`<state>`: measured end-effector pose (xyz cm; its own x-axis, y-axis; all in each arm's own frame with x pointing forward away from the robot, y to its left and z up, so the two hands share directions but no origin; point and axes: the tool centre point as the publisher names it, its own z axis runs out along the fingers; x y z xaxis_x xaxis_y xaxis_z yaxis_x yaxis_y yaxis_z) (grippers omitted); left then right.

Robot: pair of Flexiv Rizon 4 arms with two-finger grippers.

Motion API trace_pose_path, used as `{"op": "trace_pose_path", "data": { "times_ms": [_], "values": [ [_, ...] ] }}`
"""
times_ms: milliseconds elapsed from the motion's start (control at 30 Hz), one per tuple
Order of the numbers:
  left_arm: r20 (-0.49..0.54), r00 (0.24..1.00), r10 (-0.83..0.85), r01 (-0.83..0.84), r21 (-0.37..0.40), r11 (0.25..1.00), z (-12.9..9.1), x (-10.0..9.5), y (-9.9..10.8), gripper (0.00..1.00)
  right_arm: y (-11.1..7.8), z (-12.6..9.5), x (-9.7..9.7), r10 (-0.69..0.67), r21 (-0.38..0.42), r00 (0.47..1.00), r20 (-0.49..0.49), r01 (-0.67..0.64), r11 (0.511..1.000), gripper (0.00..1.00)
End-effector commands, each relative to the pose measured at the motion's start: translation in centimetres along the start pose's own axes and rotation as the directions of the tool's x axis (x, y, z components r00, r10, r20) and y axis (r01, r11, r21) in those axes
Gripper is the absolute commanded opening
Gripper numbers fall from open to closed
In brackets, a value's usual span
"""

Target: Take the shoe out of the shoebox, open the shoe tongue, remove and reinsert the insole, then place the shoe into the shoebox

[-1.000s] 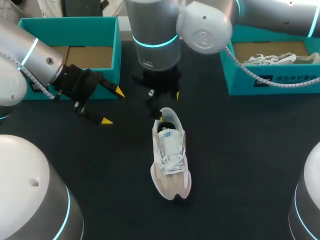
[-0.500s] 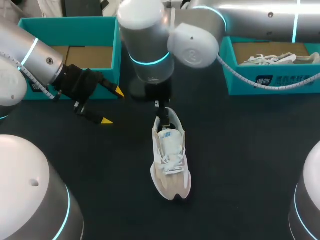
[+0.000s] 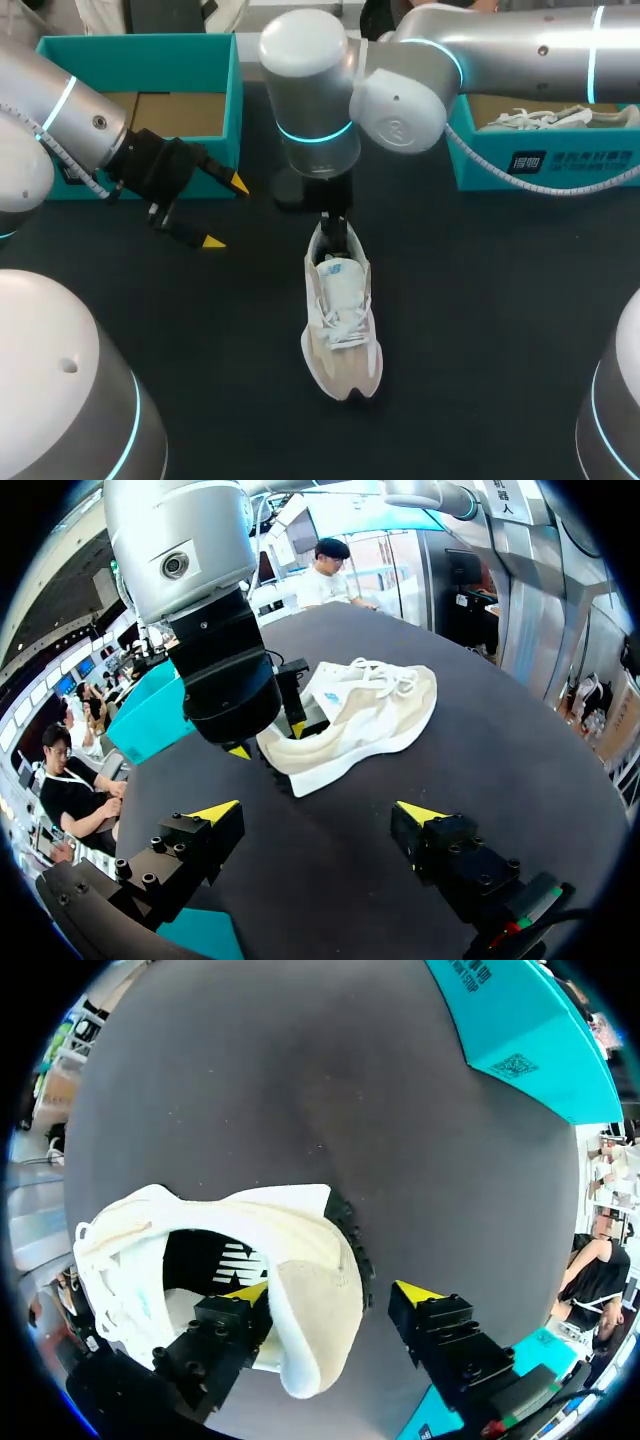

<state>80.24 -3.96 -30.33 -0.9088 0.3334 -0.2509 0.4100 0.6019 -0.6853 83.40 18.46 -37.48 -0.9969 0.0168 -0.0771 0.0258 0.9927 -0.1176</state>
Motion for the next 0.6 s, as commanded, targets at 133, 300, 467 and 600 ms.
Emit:
{"op": "trace_pose_path", "data": {
  "times_ms": [133, 300, 467, 600],
  "values": [
    [-0.001, 1.0, 0.0, 0.0, -0.004, 1.0, 0.0, 0.0, -0.1, 1.0, 0.6, 1.2, -0.3, 0.012, 0.037, 1.0, -0.017, -0.012, 0.999, 0.0],
    [-0.001, 1.0, 0.0, 0.0, -0.004, 1.0, 0.0, 0.0, -0.1, 1.0, -0.1, 1.0, -0.1, 0.043, 0.068, 0.999, -0.006, -0.043, 0.997, 0.0],
    [-0.001, 1.0, 0.0, 0.0, -0.004, 1.0, 0.0, 0.0, -0.1, 1.0, -1.5, -2.9, -0.5, 0.094, 0.074, 0.995, 0.035, -0.096, 0.993, 0.0],
    [-0.001, 1.0, 0.0, 0.0, -0.004, 1.0, 0.0, 0.0, -0.1, 1.0, -3.3, -7.9, -1.3, 0.115, 0.089, 0.993, 0.03, -0.117, 0.989, 0.0]
  ]
}}
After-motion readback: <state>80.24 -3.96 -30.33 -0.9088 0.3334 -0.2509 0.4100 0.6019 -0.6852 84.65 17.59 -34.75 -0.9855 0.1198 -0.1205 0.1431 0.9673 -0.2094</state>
